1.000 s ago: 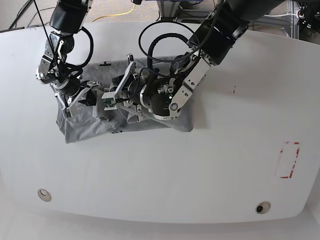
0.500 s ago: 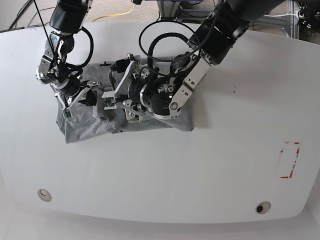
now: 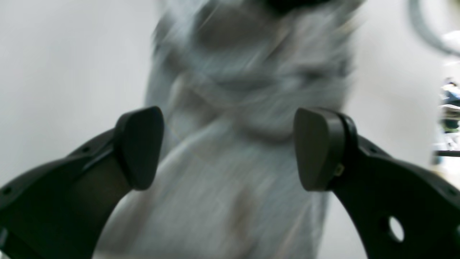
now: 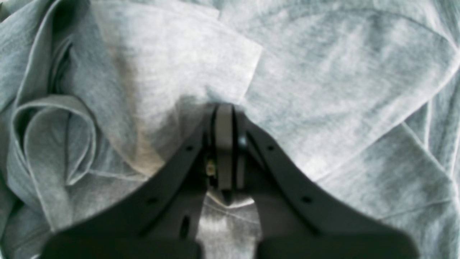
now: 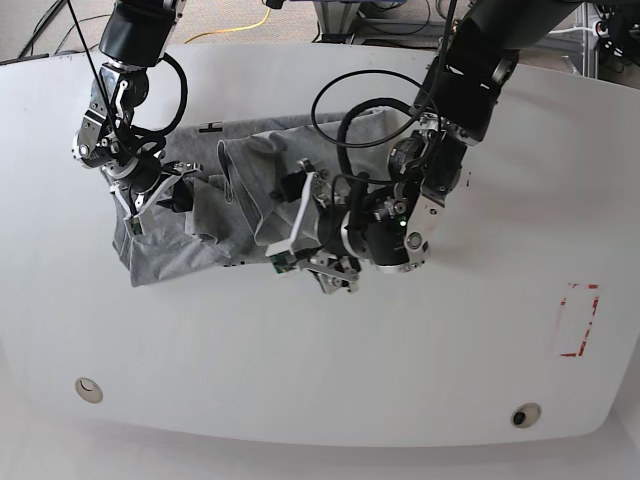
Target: Layout the t-shirt on the table in an organized manner, then fold the t-shirt properly
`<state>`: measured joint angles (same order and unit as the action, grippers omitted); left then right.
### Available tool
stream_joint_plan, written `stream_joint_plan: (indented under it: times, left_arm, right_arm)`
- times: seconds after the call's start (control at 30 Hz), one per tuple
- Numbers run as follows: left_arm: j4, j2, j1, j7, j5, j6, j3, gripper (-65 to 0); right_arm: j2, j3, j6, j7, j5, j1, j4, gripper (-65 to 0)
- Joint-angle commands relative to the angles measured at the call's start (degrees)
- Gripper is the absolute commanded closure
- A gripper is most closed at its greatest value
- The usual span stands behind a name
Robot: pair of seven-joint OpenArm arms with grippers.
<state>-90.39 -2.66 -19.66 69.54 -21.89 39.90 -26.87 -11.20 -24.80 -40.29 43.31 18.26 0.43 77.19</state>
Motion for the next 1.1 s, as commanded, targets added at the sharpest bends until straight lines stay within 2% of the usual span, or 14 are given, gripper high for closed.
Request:
stream_joint_plan:
  times: [0.0, 0.13, 0.27, 0.5, 0.7, 0.83, 1.07]
  left_arm:
    - [-1.08, 0.5, -1.22, -1.36, 1.01, 0.1, 1.77, -51.1]
    - [-1.08, 2.35, -0.96, -2.42, 4.53, 0.1, 3.62, -45.0]
    - [-1.08, 3.23, -0.78, -5.05, 5.05, 0.1, 3.53, -39.6]
    - [-0.29, 2.44, 0.54, -8.22, 5.49, 0.1, 2.83, -38.9]
    - [5.95, -0.64, 0.28, -11.82, 6.2, 0.1, -0.07, -38.9]
    - [10.26, -2.66, 0.1, -15.78, 9.01, 0.1, -0.95, -38.9]
    - [17.91, -6.09, -2.01, -17.71, 11.91, 0.1, -0.69, -39.0]
  right_arm:
    - [-0.53, 0.14, 0.29, 2.62, -1.87, 0.15, 0.13, -1.3]
    - [-0.45, 0.14, 0.29, 2.62, -1.87, 0.15, 0.13, -1.3]
    - [-0.36, 0.14, 0.29, 2.62, -1.87, 0.15, 0.13, -1.3]
    - [-0.18, 0.23, 0.29, 2.62, -1.87, 0.15, 0.13, -1.3]
    - [-0.18, 0.23, 0.29, 2.62, -1.87, 0.15, -0.04, -1.3]
    - [-0.18, 0.23, 0.29, 2.62, -1.95, 0.15, -0.04, -1.3]
    - [-0.27, 0.23, 0.29, 2.62, -1.95, 0.41, -0.04, -1.3]
